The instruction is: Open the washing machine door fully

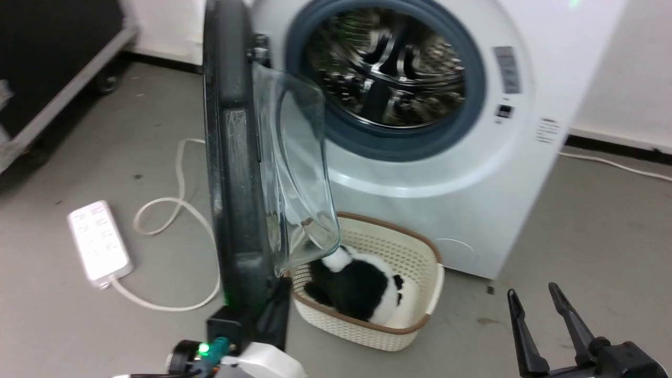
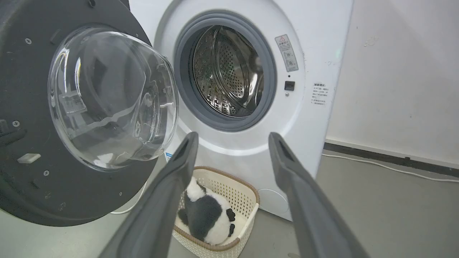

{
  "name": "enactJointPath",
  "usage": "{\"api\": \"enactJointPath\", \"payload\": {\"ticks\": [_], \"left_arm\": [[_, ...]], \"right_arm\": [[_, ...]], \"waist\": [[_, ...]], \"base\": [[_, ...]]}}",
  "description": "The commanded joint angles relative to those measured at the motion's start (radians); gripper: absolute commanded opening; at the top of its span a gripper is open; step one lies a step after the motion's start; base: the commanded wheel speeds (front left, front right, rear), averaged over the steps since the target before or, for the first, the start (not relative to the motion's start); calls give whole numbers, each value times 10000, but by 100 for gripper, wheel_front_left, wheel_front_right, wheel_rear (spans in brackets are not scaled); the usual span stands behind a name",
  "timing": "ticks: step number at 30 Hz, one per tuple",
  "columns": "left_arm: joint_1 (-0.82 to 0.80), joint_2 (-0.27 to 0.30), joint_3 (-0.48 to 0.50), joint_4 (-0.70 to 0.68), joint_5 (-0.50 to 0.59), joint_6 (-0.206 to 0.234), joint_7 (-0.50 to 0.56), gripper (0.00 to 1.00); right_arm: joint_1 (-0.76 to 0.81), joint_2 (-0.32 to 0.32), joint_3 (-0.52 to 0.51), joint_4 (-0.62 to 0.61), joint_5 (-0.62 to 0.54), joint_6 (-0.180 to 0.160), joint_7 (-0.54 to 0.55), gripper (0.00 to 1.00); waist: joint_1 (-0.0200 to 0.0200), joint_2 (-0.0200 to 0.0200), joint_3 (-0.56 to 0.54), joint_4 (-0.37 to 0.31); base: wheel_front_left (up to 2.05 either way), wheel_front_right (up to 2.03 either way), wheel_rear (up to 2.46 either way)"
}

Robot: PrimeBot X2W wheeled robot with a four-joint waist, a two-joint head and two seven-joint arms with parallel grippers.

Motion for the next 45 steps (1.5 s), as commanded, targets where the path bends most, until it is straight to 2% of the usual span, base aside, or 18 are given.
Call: {"api": "enactJointPath", "payload": {"ticks": [1,7,9,10,15,22,29,33,45], "left_arm": [[105,197,198,-95,-67,125,21,0],[89,641,775,-372,-246,316,101,0],[-54,925,1237,-424,-425,406,102,0],[-240,1211,1773,-384,-669,497,102,0],[-583,1890,2917,-111,-1159,648,69,0],[-1347,2961,4289,674,-1761,587,-31,0],[-2420,3847,5068,1960,-2337,99,-106,0],[-3021,4162,5247,2878,-2513,-147,-244,0],[-3864,4424,5152,4904,-2494,-715,-979,0]], "right_arm": [[71,39,34,12,56,8,-43,100],[-6,39,159,4,4,8,-43,100],[-126,39,216,-7,-121,8,-40,100],[-293,39,248,-39,-263,8,-7,100],[-576,29,271,-176,-488,8,125,100],[-833,-238,212,-465,-608,8,391,100],[-1035,-487,136,-860,-657,8,659,100],[-1129,-582,127,-1006,-652,8,746,100],[-1177,-592,-19,-968,-634,8,751,100]], "waist": [[0,-1,-29,491],[0,-1,328,911],[0,-1,703,1007],[0,-1,1089,1008],[0,-1,1699,862],[0,-1,2428,586],[0,-1,3047,372],[0,-1,3279,277],[0,-1,3049,84]], "base": [[0,0,0],[0,0,0],[0,0,0],[0,0,0],[0,0,0],[0,0,0],[0,0,0],[0,0,0],[0,0,0]]}}
